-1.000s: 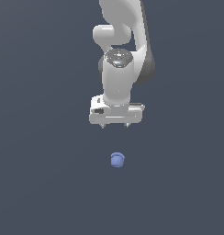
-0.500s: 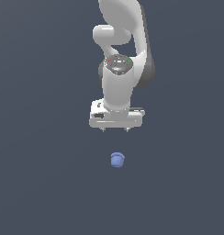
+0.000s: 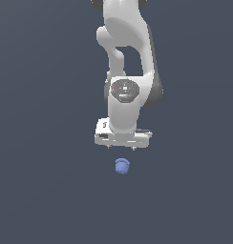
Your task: Pick up the object and move it to a goal position.
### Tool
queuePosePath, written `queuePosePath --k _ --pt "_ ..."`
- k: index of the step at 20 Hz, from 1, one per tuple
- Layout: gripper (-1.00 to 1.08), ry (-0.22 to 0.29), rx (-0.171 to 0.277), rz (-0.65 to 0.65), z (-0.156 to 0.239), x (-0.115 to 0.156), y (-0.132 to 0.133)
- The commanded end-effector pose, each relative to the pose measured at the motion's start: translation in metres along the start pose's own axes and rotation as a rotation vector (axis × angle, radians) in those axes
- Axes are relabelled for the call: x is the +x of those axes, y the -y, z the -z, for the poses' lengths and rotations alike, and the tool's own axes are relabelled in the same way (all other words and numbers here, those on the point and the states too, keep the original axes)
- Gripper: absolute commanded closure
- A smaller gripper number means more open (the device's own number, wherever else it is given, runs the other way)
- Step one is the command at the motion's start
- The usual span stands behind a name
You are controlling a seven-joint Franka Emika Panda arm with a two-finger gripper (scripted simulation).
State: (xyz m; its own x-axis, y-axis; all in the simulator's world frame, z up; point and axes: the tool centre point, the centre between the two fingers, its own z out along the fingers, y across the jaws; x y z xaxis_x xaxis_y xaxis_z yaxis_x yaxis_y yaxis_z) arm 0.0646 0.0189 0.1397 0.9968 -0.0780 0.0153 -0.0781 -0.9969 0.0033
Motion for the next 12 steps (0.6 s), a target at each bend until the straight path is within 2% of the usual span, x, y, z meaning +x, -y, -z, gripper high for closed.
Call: queuePosePath --k 1,12 --pt "-0.92 0.004 0.001 -0.03 -0.013 0.01 0.003" --pt "-0.92 0.015 0.002 -0.103 -0.047 0.032 0.009"
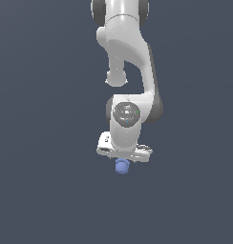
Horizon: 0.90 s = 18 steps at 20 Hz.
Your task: Pick up the object and move it to a goal position.
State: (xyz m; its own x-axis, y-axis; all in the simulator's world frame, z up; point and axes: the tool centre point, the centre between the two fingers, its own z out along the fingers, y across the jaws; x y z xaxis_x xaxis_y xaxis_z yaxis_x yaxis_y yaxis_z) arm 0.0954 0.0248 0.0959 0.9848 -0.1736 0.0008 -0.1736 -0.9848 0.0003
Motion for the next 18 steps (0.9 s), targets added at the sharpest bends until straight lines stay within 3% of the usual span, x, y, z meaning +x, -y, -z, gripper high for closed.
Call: queuePosePath --k 1,8,18 --pt "-0.92 0.0 0.0 -0.009 -0.004 0.003 0.001" --pt "-0.92 0.001 0.0 -0.01 -0.009 0.003 0.001" --pt "-0.92 0.001 0.0 -0.012 -0.054 0.002 0.001"
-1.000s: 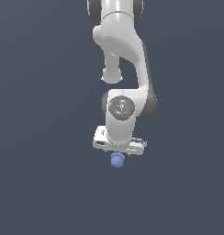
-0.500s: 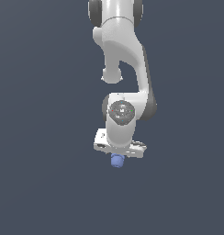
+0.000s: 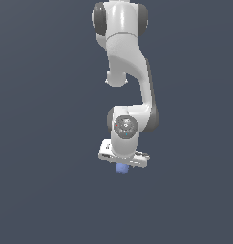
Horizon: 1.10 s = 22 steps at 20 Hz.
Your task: Pick up the object and move it to a goal position.
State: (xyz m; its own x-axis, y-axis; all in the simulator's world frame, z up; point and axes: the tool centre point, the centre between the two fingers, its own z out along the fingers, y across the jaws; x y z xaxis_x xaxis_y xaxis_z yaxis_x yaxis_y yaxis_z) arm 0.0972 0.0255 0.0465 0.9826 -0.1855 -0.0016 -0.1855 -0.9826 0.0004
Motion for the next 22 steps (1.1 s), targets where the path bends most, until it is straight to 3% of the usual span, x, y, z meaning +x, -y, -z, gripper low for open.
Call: queuePosePath --k 1,5,6,22 --pt "-0.92 -0.002 0.0 0.0 -0.0066 0.0006 0.0002" --pt "-0.92 -0.002 0.0 0.0 -0.006 0.0019 0.0005" --pt "1.08 -0.002 0.0 0.0 -0.006 0.0019 0.0005" --pt "1.08 -0.002 0.0 0.0 -0.0022 -0.0029 0.0043"
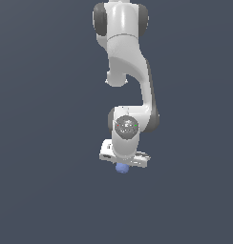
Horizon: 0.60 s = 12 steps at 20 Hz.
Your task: Pick up the object and move it to a goal position.
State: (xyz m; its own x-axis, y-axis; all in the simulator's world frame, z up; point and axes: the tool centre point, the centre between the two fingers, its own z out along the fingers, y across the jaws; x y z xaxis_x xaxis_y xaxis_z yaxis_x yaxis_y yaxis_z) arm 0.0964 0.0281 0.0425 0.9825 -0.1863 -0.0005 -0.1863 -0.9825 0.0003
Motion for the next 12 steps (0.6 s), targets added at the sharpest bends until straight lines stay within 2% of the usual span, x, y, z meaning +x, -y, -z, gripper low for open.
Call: queuePosePath --k 1,7,12 --pt "1.08 -0.001 0.0 0.001 0.003 -0.003 0.003" --pt "1.08 -0.001 0.0 0.001 0.017 -0.02 0.017" --pt "1.08 -0.001 0.0 0.001 0.037 -0.046 0.038"
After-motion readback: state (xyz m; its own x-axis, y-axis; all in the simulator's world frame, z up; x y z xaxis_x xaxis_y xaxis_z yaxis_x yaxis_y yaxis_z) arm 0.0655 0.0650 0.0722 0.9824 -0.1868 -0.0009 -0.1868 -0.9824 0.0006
